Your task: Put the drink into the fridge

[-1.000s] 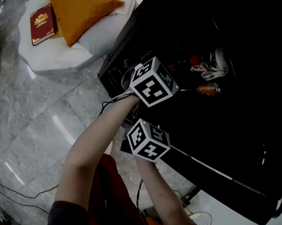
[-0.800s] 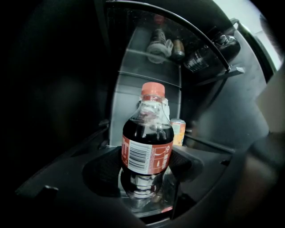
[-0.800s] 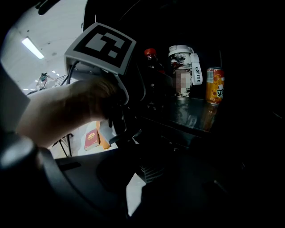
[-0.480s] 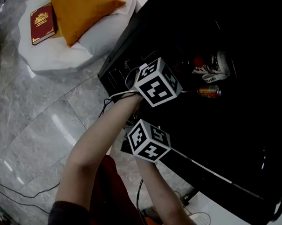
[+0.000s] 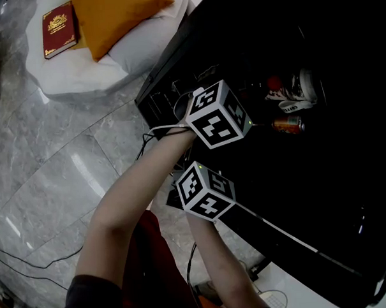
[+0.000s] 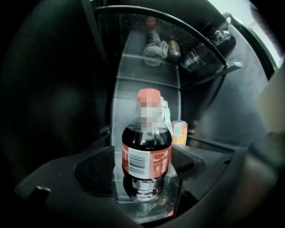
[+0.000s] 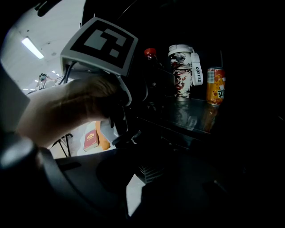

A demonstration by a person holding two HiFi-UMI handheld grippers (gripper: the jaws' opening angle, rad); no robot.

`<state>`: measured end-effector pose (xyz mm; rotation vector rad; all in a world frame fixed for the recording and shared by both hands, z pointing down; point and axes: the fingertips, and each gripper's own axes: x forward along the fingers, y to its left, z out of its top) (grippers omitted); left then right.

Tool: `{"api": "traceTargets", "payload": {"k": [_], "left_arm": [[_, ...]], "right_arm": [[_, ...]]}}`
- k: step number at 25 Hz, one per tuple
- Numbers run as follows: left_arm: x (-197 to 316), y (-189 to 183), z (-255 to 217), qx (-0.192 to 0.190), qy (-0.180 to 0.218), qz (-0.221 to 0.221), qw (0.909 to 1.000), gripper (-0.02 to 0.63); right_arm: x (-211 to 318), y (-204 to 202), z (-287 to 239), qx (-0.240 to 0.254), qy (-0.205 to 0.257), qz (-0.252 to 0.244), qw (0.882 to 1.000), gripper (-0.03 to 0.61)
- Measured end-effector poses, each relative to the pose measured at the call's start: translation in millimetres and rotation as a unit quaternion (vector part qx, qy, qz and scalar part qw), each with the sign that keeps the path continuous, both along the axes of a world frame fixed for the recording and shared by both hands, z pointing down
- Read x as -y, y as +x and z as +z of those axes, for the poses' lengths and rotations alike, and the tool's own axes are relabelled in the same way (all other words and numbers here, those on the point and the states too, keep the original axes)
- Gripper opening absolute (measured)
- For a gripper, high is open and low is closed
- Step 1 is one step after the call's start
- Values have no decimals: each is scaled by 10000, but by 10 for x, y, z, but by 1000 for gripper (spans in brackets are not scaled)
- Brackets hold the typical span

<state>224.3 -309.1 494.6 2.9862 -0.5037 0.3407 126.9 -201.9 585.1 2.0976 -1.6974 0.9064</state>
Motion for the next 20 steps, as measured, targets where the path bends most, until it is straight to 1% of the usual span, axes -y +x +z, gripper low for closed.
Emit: {"api": "traceTargets", "payload": {"k": [4,11,13,16,17,20], "left_arm": [[-15,-87,-73,-70,-12,-22,10000,382],[-124,-291,-218,-373,-202,-59,9991,382],[-181,-345,-242,-377,-205,-29,9991,380],[-260,-428,-270,-282,-139,40,9995,379],[-281,-460,-277,-250,-137,64,9996,369],[-326,-564,-295,-258,-250,81,9993,299]], "right_arm": [[-12,-3,-13,4,11,0,10000,17],[-34,-44,-40,7,22,-15,10000,17],[-50,-52,-49,5,20,-15,10000,17],[-49,-67,-94,15,96,-39,9999,17],[-50,-69,-111,19,123,-45,9999,17],[-78,-61,-146,14,150,-24,9999,17]]}}
